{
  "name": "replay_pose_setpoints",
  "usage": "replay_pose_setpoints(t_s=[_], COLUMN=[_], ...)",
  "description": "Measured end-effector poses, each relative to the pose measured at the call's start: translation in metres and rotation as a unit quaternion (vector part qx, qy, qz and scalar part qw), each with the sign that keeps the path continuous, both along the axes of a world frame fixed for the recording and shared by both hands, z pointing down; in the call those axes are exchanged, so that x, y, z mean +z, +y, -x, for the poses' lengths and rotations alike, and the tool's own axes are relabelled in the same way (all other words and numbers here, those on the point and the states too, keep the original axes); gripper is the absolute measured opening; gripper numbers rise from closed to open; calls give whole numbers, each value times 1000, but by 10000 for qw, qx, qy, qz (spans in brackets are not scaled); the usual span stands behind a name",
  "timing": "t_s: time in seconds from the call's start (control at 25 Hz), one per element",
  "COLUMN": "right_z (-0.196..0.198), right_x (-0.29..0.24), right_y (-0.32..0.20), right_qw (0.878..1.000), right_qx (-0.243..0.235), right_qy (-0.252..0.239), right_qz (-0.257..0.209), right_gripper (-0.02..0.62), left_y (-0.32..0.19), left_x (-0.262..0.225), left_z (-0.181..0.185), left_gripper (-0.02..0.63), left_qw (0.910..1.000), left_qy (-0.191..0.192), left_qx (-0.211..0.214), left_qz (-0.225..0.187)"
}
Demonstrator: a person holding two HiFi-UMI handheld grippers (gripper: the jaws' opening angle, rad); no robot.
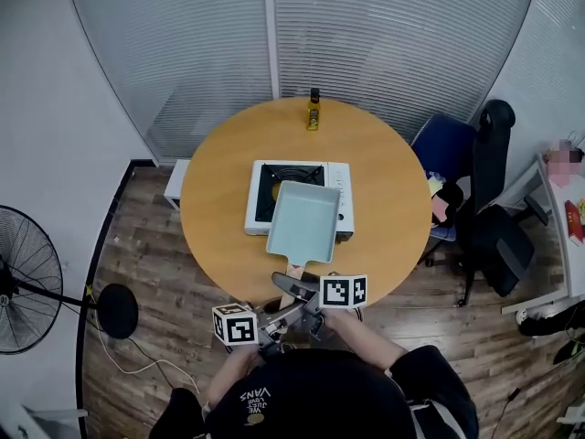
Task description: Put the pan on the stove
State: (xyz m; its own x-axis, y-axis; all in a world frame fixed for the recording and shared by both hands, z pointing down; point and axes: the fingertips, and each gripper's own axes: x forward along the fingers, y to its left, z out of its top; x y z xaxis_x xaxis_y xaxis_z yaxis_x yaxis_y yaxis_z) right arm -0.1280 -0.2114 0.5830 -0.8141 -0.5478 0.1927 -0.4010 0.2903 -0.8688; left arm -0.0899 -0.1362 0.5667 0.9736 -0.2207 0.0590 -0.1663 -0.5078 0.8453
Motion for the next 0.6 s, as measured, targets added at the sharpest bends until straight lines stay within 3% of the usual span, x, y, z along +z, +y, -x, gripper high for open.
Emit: replay_pose_setpoints(t_s=[0.6], right_z=[-19], right_x=[11], right_y=[-67], right_qw=[9983], right_qx=[-562], right_qy=[-96], right_qz=[114], right_gripper=[265], left_y=[-72], left_x=[11], left_z=[-29], left_gripper=[156], left_qw=[9982], left_qy=[-94], left_qx=[-597], left_qz=[64])
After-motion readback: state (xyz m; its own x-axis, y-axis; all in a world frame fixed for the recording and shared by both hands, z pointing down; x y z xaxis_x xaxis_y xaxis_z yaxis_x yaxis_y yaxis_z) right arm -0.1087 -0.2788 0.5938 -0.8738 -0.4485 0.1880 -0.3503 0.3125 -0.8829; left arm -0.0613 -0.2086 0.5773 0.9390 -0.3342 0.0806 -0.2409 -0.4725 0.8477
